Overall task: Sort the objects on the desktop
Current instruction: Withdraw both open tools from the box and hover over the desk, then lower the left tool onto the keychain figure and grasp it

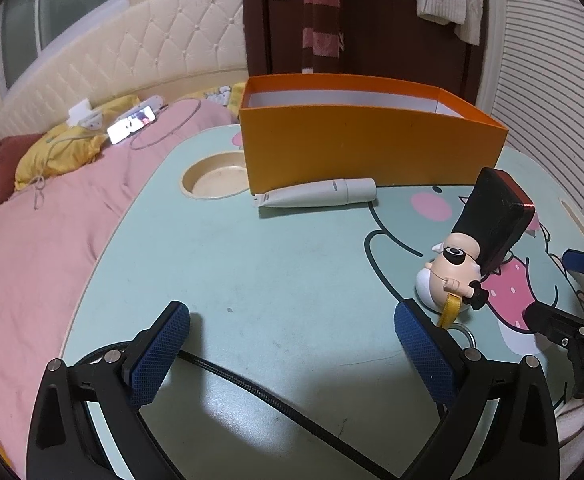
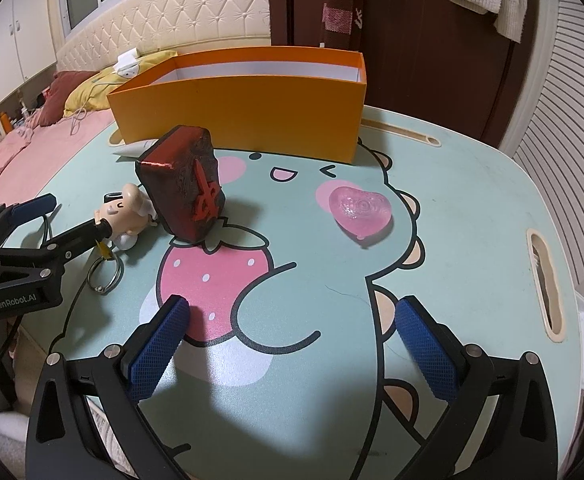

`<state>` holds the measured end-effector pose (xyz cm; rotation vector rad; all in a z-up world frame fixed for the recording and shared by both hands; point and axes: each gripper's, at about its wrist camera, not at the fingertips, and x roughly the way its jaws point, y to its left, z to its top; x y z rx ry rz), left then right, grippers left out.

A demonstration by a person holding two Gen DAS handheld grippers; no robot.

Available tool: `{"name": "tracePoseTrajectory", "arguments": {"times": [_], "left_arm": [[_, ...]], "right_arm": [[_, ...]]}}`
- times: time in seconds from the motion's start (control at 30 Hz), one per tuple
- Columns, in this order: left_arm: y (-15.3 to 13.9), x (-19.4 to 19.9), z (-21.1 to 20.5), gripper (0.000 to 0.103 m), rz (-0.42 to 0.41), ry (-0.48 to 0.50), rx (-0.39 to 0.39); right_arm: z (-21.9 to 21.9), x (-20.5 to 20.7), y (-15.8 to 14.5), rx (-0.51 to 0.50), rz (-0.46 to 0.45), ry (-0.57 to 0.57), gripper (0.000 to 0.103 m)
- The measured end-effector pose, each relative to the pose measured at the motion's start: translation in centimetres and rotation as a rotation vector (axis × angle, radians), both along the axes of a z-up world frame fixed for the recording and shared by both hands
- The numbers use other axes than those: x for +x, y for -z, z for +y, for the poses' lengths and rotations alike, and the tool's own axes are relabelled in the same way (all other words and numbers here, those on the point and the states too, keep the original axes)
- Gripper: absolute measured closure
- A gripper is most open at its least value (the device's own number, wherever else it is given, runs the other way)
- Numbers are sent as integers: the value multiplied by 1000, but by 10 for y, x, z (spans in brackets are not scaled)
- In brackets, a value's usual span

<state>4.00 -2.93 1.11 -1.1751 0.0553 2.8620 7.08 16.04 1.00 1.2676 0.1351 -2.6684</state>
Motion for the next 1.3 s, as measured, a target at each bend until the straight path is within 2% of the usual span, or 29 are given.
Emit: {"name": "tracePoseTrajectory", "arguments": {"times": [0.17,0.33,0.4,0.57,0.73,0.8,0.87,0.93,1.2,1.3], "left_arm": [[-1,1,0,1,-15,-5,0],[-5,0,0,1,-74,47,-1],[-9,3,-2,2,-51,38,3],[-31,12,-5,2,32,48,75],[-39,16,9,2,60,108,64],[-38,15,19,5,55,143,53],[-37,12,28,15,48,176,43],[-36,8,35,17,39,202,30],[-29,-7,56,19,14,270,-14],[-27,-11,60,34,4,295,-6]], "right_arm": [[-1,0,0,0,0,-1,0],[-1,0,-1,-3,2,-1,0],[0,0,-1,-6,4,-1,0],[0,0,-2,-7,5,-2,0],[0,-1,-2,-7,4,-2,0],[0,-1,-2,-7,4,-2,0],[1,-1,-2,-7,5,-3,0],[-1,1,-2,-7,5,-1,0],[-3,3,-2,-7,5,1,0],[-2,2,-2,-8,5,0,0]]}}
